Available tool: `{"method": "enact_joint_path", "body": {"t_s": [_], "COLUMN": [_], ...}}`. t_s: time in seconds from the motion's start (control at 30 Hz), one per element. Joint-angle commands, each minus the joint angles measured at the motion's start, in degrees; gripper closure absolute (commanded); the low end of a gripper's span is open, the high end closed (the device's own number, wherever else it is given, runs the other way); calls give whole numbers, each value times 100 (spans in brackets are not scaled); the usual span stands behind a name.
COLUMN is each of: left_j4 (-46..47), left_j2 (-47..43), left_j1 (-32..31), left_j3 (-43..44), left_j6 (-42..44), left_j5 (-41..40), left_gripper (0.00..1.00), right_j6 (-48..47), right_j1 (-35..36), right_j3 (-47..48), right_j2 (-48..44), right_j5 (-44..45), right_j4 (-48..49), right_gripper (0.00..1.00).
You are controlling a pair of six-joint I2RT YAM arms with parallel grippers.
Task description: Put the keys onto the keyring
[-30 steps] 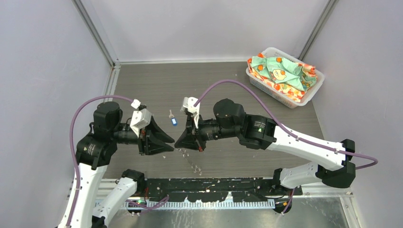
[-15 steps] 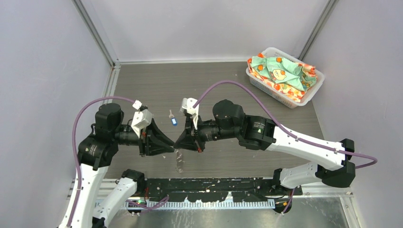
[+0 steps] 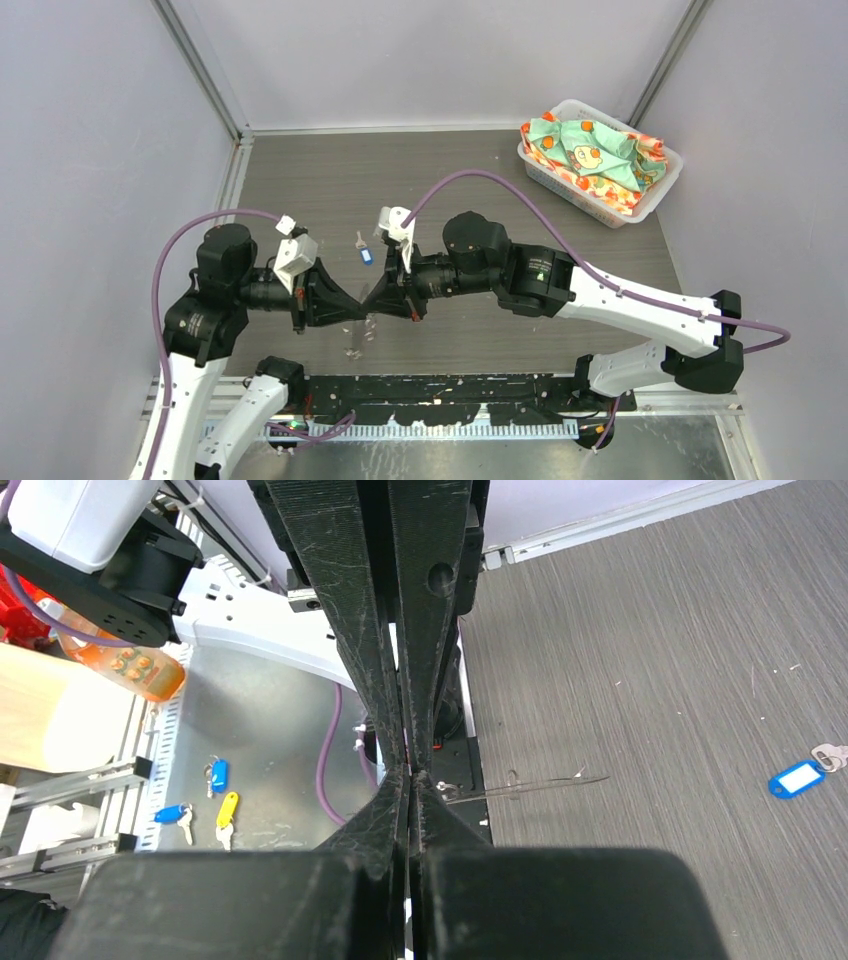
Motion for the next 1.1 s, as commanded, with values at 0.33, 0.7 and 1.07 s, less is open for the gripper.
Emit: {"method": "enact_joint_path", "body": {"t_s": [0.33, 0.7, 1.07], "left_j4": [1278, 1406, 1232], "left_j2": [-244, -693, -1016], "left_j1": [-40, -40, -40], "left_j3": [-42, 26, -230], "left_j6": [-465, 1717, 3688], "left_j5": [-128, 344, 400], "left_gripper": [100, 100, 100], "right_j6": [144, -711, -1838], "right_j1": [65, 56, 62], "right_j3": [119, -554, -213], "right_j2": [-445, -1611, -1022], "right_j5": [148, 748, 128], "right_j4": [626, 320, -188], "right_gripper": [48, 26, 50]}}
